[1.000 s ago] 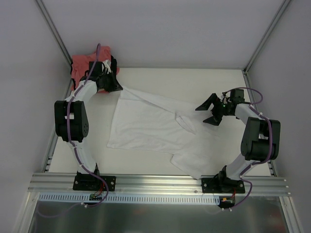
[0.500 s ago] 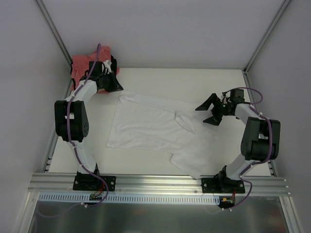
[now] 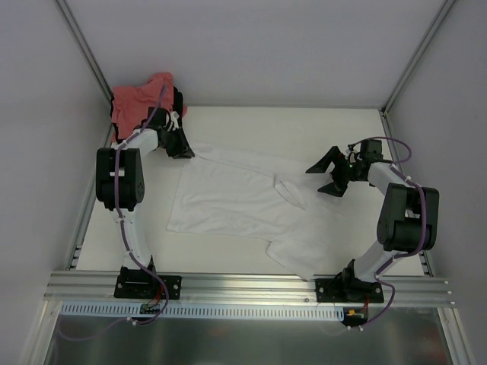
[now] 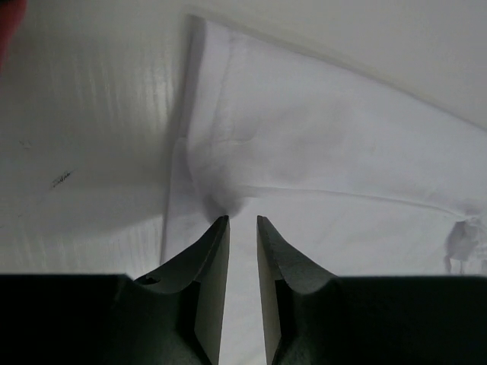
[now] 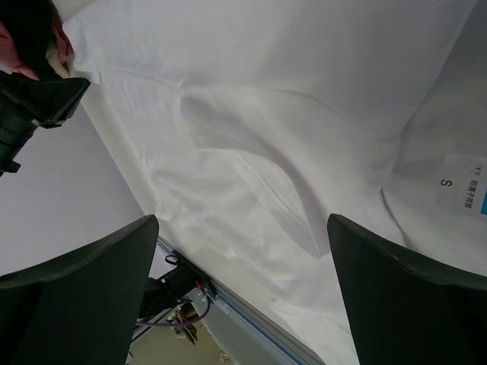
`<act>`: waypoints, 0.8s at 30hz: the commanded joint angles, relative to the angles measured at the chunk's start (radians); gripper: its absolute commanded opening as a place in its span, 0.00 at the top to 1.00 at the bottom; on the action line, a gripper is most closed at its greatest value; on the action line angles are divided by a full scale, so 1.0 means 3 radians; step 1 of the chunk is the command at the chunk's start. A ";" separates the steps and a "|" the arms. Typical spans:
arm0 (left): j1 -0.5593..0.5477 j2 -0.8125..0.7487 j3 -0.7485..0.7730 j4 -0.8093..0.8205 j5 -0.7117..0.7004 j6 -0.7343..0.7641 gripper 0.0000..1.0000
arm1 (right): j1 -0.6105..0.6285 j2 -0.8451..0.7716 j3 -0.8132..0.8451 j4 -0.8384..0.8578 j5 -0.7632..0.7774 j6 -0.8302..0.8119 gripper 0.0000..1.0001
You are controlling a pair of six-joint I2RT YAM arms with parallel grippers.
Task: Fold and stack the t-shirts
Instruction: Fold the flattened tshirt in 1/3 of the way
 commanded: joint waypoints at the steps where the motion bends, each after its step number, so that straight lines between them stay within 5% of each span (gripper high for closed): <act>1: 0.0014 0.0060 -0.0007 -0.0038 -0.0055 0.0012 0.78 | -0.0032 -0.0008 0.0077 -0.0011 -0.0070 -0.0064 0.00; 7: 0.0014 0.0035 -0.0023 -0.0023 -0.0192 0.0047 0.71 | -0.0037 0.0007 0.0082 -0.0011 -0.0070 -0.0064 0.00; 13: 0.0014 -0.0210 -0.0160 0.0094 -0.0356 0.0052 0.54 | -0.0037 0.0027 0.0067 0.0004 -0.0065 -0.0064 0.01; 24: 0.0014 -0.0461 -0.0079 0.0085 -0.0479 0.0109 0.54 | -0.0037 0.0058 0.0077 0.0019 -0.0070 -0.0054 0.00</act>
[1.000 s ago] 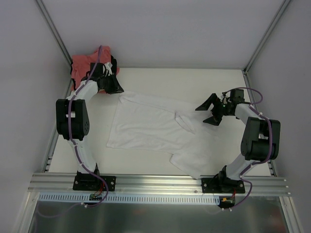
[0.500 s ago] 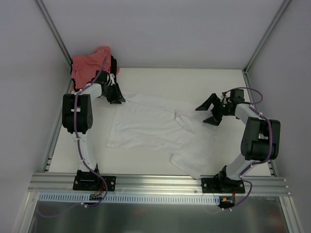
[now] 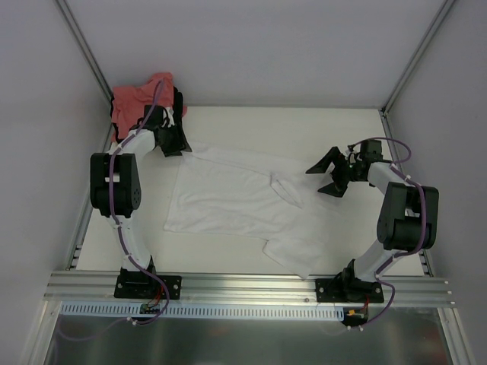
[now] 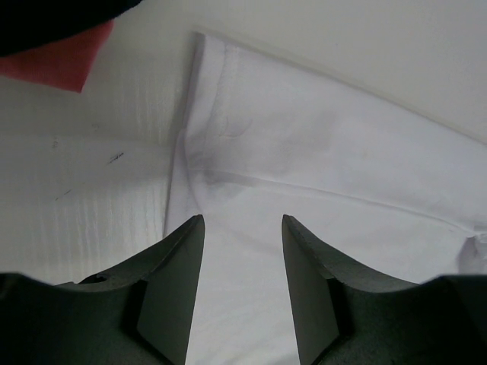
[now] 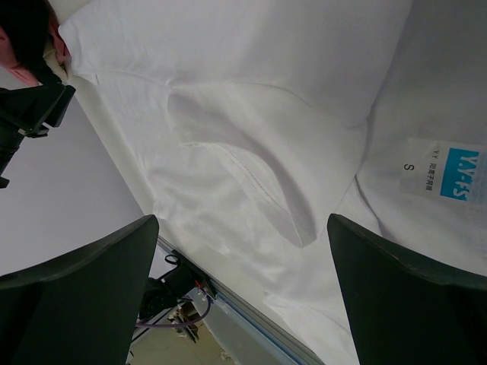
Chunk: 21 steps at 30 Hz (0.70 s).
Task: Fold and stack the t-shirts
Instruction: Fold the flattened tshirt in 1/3 of the way
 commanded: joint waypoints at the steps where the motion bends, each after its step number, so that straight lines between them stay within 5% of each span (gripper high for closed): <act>1: 0.0014 -0.0193 0.0136 0.0010 -0.0076 0.0077 0.54 | -0.0024 0.0038 0.0077 0.0019 -0.0068 -0.0044 0.01; 21: 0.0014 0.0221 0.0371 -0.0144 -0.0142 0.0123 0.55 | -0.0030 0.0033 0.0087 -0.0006 -0.0068 -0.0059 0.00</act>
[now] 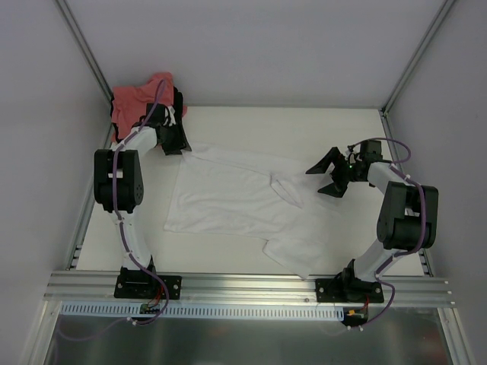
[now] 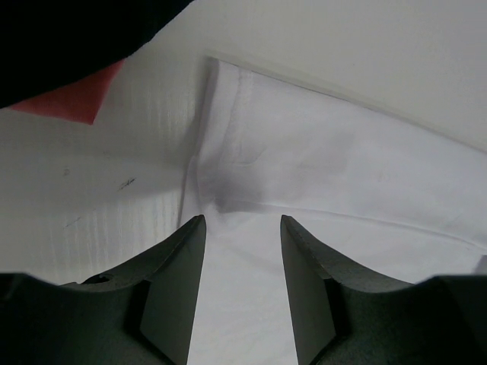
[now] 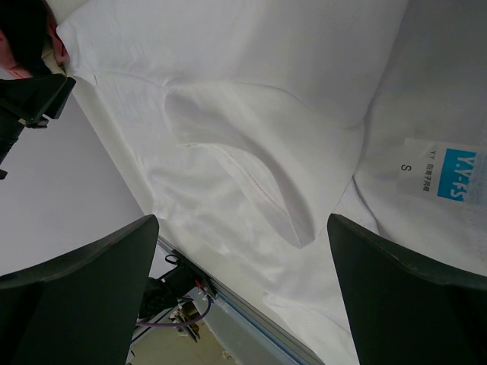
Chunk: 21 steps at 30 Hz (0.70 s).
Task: Fold and stack the t-shirts
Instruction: Fold the flattened tshirt in 1/3 of the way
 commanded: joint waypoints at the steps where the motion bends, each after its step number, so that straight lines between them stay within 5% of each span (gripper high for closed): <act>1: 0.0013 0.0056 0.0132 -0.0059 -0.0058 0.0067 0.55 | -0.0027 0.0000 0.0087 -0.0006 -0.0067 -0.0059 0.00; 8: 0.0018 0.0122 0.0148 -0.0054 -0.0074 0.0062 0.59 | -0.0027 0.0015 0.0087 -0.0001 -0.0072 -0.0054 0.00; 14: 0.0013 0.0071 0.0117 -0.0003 -0.0115 0.0057 1.00 | -0.0027 0.0030 0.0077 0.0004 -0.0093 -0.0054 0.00; 21: 0.0013 0.0051 0.0127 -0.0033 -0.0181 0.0072 1.00 | -0.0027 0.0035 0.0077 0.0014 -0.0103 -0.0054 0.00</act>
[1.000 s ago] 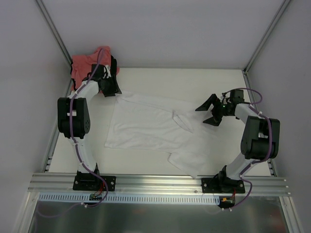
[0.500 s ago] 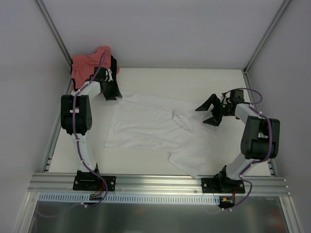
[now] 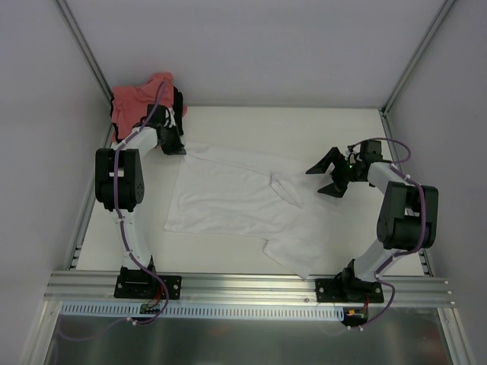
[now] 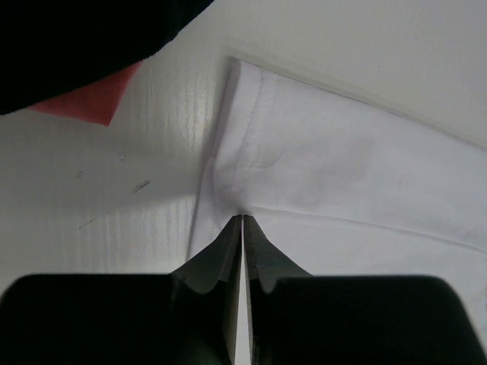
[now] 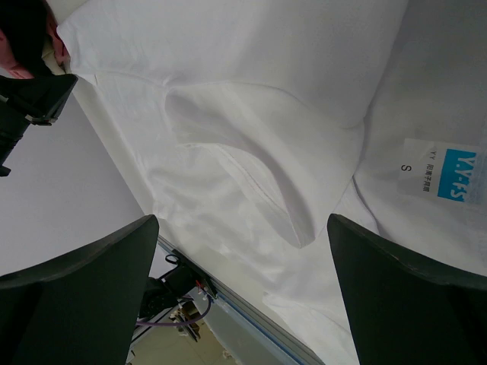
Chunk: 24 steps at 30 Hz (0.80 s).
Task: Fold and stack the t-shirts
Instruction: Fold the flattened tshirt in 1/3 of the way
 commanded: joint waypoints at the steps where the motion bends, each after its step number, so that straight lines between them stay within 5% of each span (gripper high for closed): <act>1: 0.0014 -0.0062 0.0088 -0.0003 -0.0121 0.0056 0.93 | -0.0026 0.0033 0.0072 0.0014 -0.0099 -0.0054 0.01; 2: 0.0014 -0.0072 0.0073 -0.0003 -0.0137 0.0056 0.76 | -0.0026 0.0033 0.0072 0.0014 -0.0099 -0.0054 0.01; 5: 0.0014 -0.0113 0.0016 0.0043 -0.0198 0.0066 0.52 | -0.0026 0.0043 0.0072 0.0019 -0.0099 -0.0054 0.01; 24: 0.0014 0.0157 0.0277 0.0033 -0.0071 -0.0047 0.56 | -0.0026 0.0053 0.0077 0.0024 -0.0125 -0.0049 0.01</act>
